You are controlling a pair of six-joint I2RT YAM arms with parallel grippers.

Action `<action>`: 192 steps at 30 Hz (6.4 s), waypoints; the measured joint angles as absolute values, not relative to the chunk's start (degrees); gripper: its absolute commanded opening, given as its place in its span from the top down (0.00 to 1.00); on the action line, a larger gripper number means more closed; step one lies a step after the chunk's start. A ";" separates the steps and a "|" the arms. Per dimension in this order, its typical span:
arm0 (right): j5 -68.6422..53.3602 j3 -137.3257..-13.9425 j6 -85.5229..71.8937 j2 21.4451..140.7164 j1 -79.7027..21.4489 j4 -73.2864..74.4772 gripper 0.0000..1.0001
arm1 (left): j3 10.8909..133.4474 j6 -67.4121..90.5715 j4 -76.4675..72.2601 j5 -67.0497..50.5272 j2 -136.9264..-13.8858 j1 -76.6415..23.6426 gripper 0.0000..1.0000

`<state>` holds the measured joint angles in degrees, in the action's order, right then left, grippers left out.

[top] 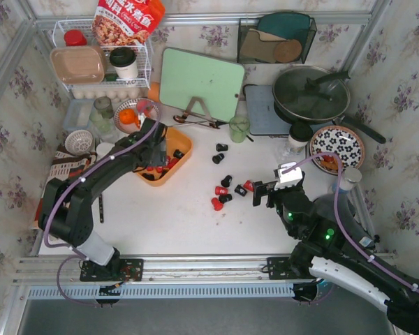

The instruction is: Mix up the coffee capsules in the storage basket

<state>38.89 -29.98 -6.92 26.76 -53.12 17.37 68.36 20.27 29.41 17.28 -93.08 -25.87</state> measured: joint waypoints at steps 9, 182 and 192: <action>39.00 -29.93 -6.90 27.00 -53.12 17.34 0.00 | 63.42 21.74 27.11 12.01 -85.52 -27.99 0.38; 34.61 -28.49 -7.11 27.35 -53.15 16.62 0.00 | 84.51 34.33 30.61 14.79 -112.77 -56.90 0.29; 34.35 -28.49 -7.11 27.40 -53.15 16.56 0.00 | 90.00 33.82 33.08 14.68 -117.30 -56.84 0.29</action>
